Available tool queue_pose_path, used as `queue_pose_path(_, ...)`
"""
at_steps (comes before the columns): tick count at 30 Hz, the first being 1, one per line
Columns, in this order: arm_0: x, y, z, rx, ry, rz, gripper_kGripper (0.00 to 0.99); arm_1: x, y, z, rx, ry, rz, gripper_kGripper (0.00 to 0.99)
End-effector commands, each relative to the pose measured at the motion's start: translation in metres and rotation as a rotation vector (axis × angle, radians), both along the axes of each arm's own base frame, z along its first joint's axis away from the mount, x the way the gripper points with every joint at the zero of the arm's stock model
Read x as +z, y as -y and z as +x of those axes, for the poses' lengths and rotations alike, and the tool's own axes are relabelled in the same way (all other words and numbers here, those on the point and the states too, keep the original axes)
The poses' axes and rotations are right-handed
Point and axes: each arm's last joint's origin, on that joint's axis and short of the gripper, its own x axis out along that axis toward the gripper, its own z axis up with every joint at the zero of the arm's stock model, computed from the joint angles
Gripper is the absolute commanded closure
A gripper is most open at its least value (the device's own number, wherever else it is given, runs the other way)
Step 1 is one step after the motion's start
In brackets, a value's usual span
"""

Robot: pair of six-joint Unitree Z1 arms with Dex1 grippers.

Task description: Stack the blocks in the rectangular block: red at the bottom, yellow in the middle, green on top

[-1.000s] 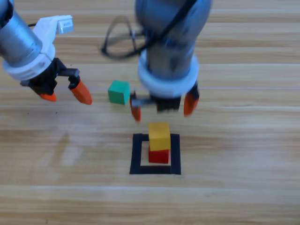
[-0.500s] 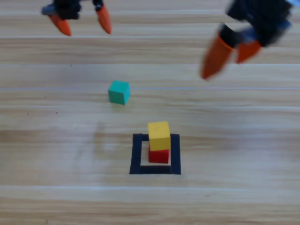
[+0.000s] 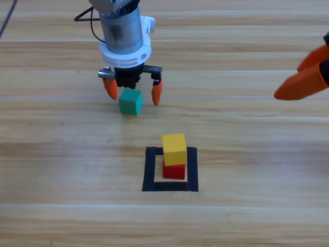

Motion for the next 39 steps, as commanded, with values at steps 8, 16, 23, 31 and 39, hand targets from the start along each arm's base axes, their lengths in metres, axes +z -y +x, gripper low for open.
queue_pose_path(8,-0.04,-0.031,0.023,0.013,-0.064,0.088,0.001,-0.008,-0.008,-0.007,0.098,-0.017,0.05,0.0)
queue_pose_path(16,-0.054,-0.032,0.03,-0.014,-0.08,0.087,0.004,-0.008,-0.011,-0.009,0.116,-0.015,0.048,0.0)
queue_pose_path(23,-0.061,-0.024,0.031,-0.033,-0.086,0.068,0.019,-0.007,-0.012,-0.011,0.121,-0.011,0.05,0.0)
queue_pose_path(31,-0.058,-0.01,0.03,-0.066,-0.07,0.042,0.045,-0.006,-0.01,-0.013,0.121,-0.01,0.051,0.0)
queue_pose_path(39,-0.068,-0.009,0.03,-0.074,-0.088,0.05,0.137,-0.005,-0.009,-0.015,0.121,-0.006,0.053,0.0)
